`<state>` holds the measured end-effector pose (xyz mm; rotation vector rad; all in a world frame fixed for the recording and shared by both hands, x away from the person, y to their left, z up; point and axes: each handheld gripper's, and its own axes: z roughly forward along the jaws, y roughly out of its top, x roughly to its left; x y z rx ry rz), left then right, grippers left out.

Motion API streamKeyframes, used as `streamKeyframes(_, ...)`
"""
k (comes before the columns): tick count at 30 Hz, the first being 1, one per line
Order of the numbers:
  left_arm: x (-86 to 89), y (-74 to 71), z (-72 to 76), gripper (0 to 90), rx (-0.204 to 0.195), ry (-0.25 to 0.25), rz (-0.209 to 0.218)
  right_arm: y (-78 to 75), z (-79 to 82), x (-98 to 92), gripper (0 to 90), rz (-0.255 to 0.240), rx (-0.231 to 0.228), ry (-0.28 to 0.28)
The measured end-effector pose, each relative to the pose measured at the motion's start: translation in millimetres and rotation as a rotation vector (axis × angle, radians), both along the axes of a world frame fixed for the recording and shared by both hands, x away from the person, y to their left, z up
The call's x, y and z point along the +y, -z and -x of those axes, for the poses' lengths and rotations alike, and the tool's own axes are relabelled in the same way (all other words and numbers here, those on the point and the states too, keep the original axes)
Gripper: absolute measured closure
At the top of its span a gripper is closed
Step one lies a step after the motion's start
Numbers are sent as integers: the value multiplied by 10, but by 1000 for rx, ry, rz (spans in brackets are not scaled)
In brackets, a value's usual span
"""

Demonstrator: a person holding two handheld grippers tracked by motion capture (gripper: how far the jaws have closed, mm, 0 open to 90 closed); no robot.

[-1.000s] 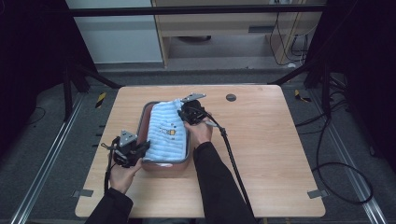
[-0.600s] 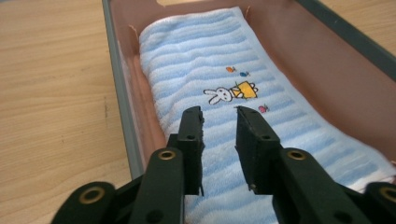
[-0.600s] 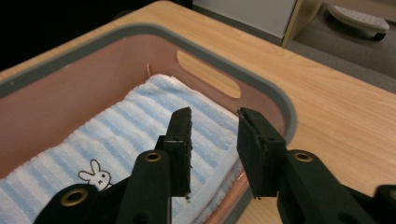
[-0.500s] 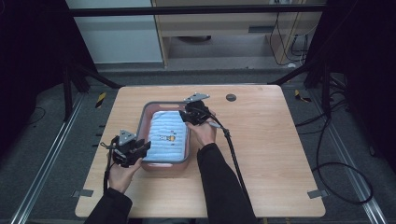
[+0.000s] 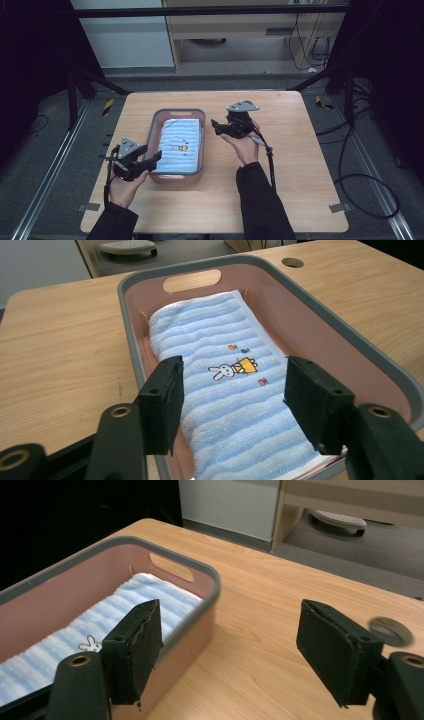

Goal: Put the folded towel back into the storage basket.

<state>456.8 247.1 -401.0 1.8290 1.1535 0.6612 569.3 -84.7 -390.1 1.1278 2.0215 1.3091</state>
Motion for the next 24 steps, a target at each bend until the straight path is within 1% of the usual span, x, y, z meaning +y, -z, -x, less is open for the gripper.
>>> streamKeyframes(2,16,3,2,375,0,6,15,0,64,-134,248,-9,-3,10)
streamKeyframes(4,20,5,2,354,-2,8,16,4,126,-271,238,-23,1,20)
streamKeyframes(7,47,22,6,321,-7,20,17,31,214,-466,229,-27,0,43)
streamKeyframes(11,76,35,12,301,-11,24,12,100,318,-700,219,-14,6,72)
streamKeyframes(14,107,40,14,288,-9,24,13,163,395,-865,213,-14,14,95)
streamKeyframes(15,107,40,14,286,-9,24,13,163,395,-865,213,-14,14,95)
streamKeyframes(16,123,43,16,286,-11,23,13,182,419,-917,211,-13,18,102)
streamKeyframes(17,145,44,21,283,-13,21,17,217,469,-1012,208,-7,24,115)
streamKeyframes(20,177,46,25,279,-16,19,16,265,536,-1149,202,4,33,133)
streamKeyframes(21,210,48,29,279,-21,12,19,281,560,-1191,202,6,28,140)
streamKeyframes(22,227,47,30,279,-21,11,19,297,581,-1230,201,1,31,144)
streamKeyframes(24,246,47,33,282,-23,10,22,331,627,-1310,199,7,37,154)
